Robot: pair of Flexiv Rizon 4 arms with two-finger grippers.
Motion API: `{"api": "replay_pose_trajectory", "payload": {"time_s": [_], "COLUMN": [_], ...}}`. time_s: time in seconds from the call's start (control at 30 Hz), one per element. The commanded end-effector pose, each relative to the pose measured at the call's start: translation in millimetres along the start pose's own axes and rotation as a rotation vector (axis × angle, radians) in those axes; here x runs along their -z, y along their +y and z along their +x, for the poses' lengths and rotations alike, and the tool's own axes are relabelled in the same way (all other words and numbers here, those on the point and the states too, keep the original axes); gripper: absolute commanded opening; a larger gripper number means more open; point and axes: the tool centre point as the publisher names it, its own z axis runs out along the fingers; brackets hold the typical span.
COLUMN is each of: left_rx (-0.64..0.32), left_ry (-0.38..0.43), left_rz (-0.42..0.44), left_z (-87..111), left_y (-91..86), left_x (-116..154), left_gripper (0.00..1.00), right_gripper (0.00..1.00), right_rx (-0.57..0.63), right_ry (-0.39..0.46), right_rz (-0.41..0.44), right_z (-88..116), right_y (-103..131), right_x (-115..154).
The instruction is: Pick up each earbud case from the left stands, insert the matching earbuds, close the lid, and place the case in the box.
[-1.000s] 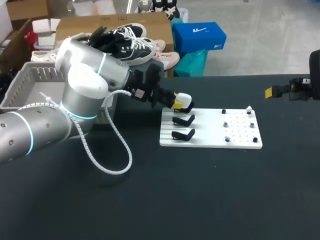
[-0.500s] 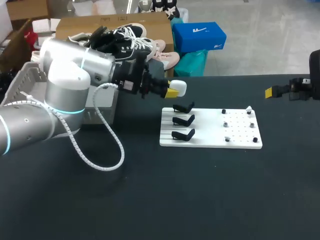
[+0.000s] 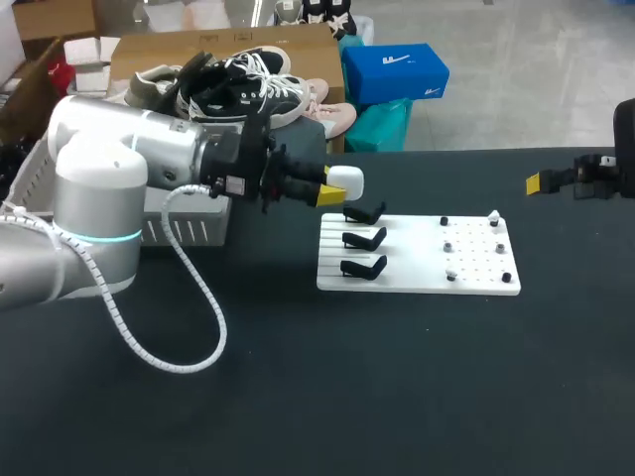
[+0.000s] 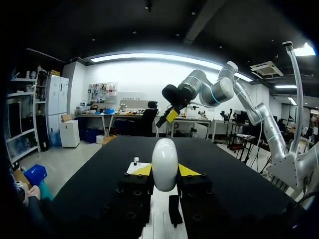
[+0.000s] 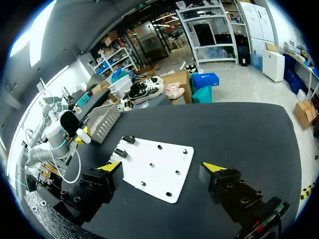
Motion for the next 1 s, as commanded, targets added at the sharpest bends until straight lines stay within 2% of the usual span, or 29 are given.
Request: {"api": "replay_pose_trajectory", "payload": {"time_s": [0.03,0.2,1.0], "left_rx": [-0.029,-0.057,-0.057], "left_ry": [-0.007,-0.008,-0.008], "left_rz": [-0.156,-0.157,-0.157], "left_z": [-0.6,-2.8,-2.8], "left_y": [-29.6,-37.8,-37.8], "left_x": [-0.3,-0.6,-0.6], "left_gripper": [0.0,0.0,0.0], "right_gripper": [1.0,1.0,1.0], "right_rx": [0.001,0.001,0.001], "right_ry": [0.001,0.001,0.001], "right_rz": [-0.002,-0.002,-0.002], "right_z": [-0.1,-0.1,-0.1], "right_y": [-0.5,-0.5,-0.5], "right_x": [0.2,0.2,0.2]}}
